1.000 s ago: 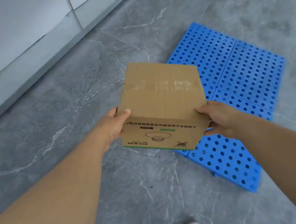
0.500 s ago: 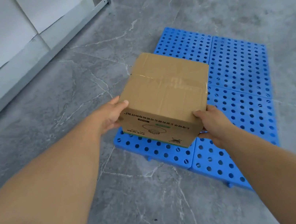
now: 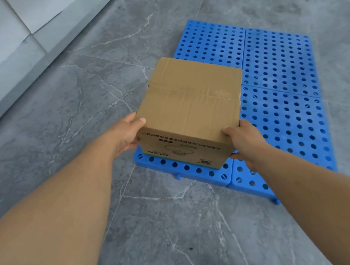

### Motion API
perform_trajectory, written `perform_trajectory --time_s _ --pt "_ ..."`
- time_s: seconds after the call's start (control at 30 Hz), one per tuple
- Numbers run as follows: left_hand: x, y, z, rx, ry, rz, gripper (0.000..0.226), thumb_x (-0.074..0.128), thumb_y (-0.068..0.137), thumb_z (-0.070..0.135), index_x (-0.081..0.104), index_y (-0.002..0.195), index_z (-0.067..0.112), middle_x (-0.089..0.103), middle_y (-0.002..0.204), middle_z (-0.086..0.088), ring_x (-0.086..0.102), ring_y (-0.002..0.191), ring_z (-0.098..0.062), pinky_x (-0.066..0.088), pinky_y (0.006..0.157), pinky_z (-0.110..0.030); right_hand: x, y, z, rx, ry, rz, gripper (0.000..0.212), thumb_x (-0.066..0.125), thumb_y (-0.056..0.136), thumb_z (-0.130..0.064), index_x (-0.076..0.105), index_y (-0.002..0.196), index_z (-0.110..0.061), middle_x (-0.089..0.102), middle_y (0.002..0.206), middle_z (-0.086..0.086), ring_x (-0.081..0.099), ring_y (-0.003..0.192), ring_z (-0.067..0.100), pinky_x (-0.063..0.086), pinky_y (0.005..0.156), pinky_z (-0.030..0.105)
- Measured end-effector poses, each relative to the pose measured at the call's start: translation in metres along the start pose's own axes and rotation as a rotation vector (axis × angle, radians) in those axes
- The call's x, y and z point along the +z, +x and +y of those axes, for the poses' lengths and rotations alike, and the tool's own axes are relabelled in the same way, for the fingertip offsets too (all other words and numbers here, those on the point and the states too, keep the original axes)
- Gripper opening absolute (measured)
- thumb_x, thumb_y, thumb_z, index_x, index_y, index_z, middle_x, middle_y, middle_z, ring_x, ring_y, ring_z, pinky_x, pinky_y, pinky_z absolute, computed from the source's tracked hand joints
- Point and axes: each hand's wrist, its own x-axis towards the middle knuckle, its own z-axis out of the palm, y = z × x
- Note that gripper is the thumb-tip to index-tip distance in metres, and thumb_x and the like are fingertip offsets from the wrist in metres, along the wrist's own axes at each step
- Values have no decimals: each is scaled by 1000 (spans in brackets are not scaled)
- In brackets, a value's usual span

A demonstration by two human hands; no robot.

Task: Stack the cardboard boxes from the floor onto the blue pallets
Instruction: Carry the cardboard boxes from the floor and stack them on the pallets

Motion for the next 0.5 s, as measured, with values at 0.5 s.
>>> perform_trajectory --time_s 0.5 --pt "0 -8 -9 -11 47 20 48 40 99 25 27 145 26 41 144 -6 50 98 -19 40 96 -34 8 -7 8 34 -5 13 19 45 94 -24 40 112 -22 50 98 -3 53 89 20 50 88 46"
